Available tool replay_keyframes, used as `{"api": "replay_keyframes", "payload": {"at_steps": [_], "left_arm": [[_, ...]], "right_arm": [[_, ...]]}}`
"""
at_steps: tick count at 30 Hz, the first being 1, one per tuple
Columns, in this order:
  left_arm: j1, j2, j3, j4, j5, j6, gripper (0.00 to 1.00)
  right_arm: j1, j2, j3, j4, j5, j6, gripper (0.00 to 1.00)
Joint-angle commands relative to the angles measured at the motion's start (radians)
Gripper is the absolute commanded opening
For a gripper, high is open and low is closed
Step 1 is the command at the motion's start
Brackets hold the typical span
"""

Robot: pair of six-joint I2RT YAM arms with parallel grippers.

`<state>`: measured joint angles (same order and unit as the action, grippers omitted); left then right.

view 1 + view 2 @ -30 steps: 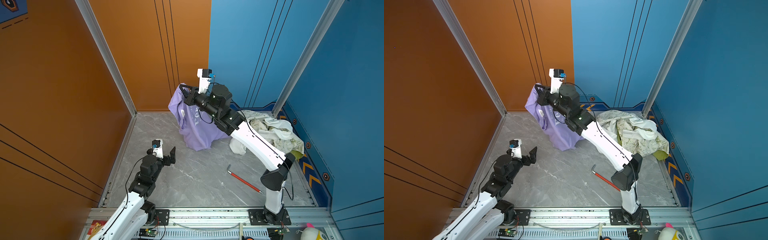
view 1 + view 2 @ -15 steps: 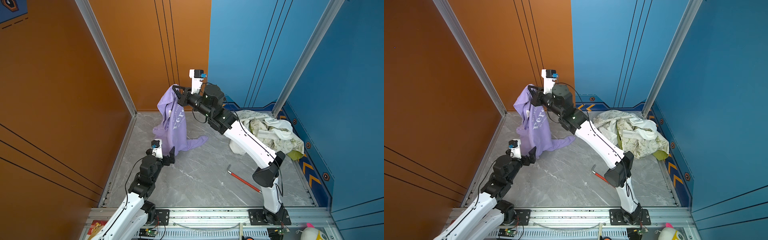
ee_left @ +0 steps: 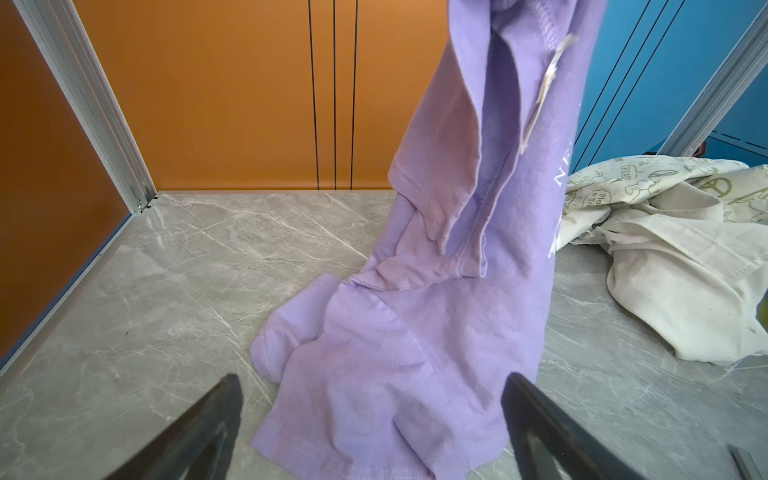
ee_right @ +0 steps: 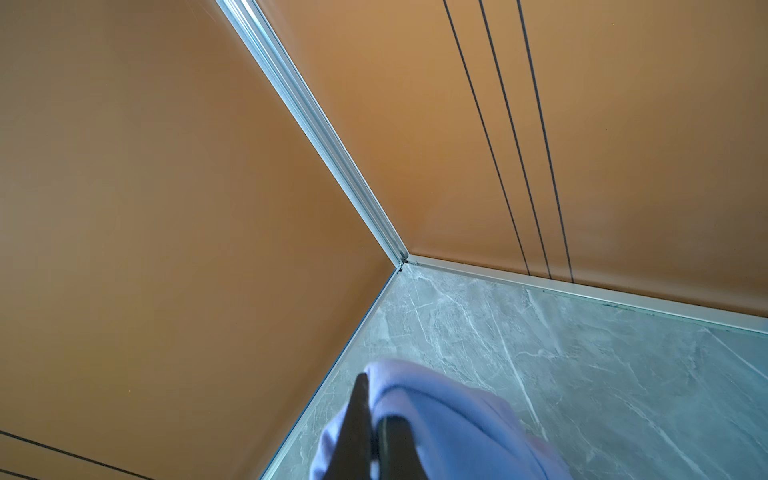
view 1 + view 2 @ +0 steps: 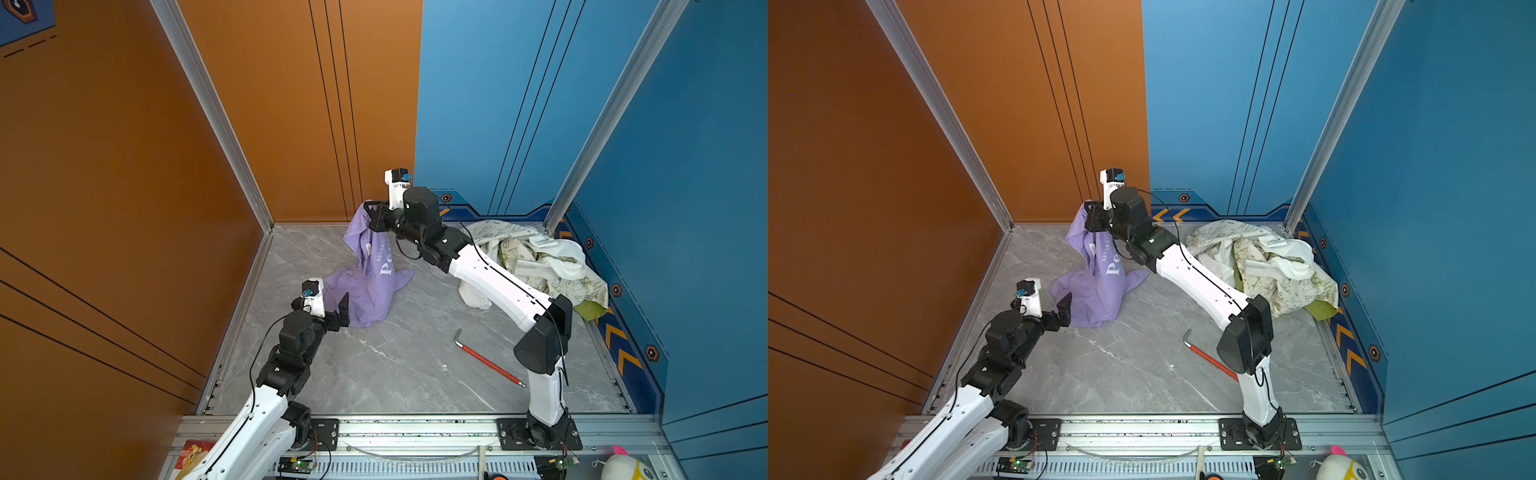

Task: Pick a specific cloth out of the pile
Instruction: 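Lower the purple T-shirt onto the table and open the right gripper, then grasp the purple T-shirt with the left gripper while the right arm withdraws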

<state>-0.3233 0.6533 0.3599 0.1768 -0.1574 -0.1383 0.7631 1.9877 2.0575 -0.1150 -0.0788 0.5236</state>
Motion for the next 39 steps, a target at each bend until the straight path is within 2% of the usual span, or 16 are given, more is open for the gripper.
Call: {"api": "replay_keyframes", "payload": {"at_steps": [1,7,10,11,13,16,18,21,26,30,33,36,38,39], "left_arm": [[-0.011,-0.011,-0.017,0.021,-0.024,0.017,0.98],[-0.011,-0.017,-0.02,0.022,-0.044,0.021,0.98],[-0.013,-0.022,-0.022,0.021,-0.061,0.022,0.98],[-0.012,-0.025,-0.022,0.022,-0.068,0.022,0.98],[-0.013,-0.031,-0.026,0.021,-0.086,0.019,0.98],[-0.013,-0.044,-0.032,0.022,-0.127,0.004,0.98],[-0.012,-0.046,-0.035,0.021,-0.16,-0.011,0.98],[-0.013,-0.044,-0.038,0.02,-0.189,-0.044,0.98],[-0.013,-0.048,-0.046,-0.005,-0.294,-0.179,0.98],[-0.013,-0.069,0.004,-0.14,-0.394,-0.256,0.98],[-0.01,-0.061,0.033,-0.175,-0.382,-0.243,0.98],[-0.006,-0.024,0.097,-0.231,-0.333,-0.167,0.98],[0.003,0.012,0.153,-0.324,-0.38,-0.223,0.98],[0.016,0.028,0.174,-0.356,-0.364,-0.283,0.98]], "right_arm": [[0.013,0.014,0.017,0.016,-0.014,0.008,0.03],[0.055,0.12,0.081,-0.013,-0.062,0.026,0.04],[0.075,0.168,0.12,-0.038,-0.104,0.024,0.11],[0.08,0.18,0.135,-0.052,-0.117,0.023,0.17],[0.084,0.202,0.165,-0.09,-0.144,0.009,0.39],[0.082,0.197,0.177,-0.146,-0.125,-0.023,0.62],[0.075,0.177,0.168,-0.169,-0.107,-0.043,0.69],[0.063,0.122,0.116,-0.174,-0.076,-0.064,0.73],[0.045,0.0,-0.005,-0.174,-0.037,-0.11,0.76],[0.029,-0.115,-0.147,-0.173,-0.008,-0.137,0.76],[0.019,-0.213,-0.272,-0.166,0.019,-0.151,0.76],[0.012,-0.321,-0.428,-0.13,0.042,-0.168,0.76],[0.008,-0.401,-0.525,-0.105,0.057,-0.186,0.76],[0.006,-0.444,-0.577,-0.097,0.07,-0.193,0.77]]}}
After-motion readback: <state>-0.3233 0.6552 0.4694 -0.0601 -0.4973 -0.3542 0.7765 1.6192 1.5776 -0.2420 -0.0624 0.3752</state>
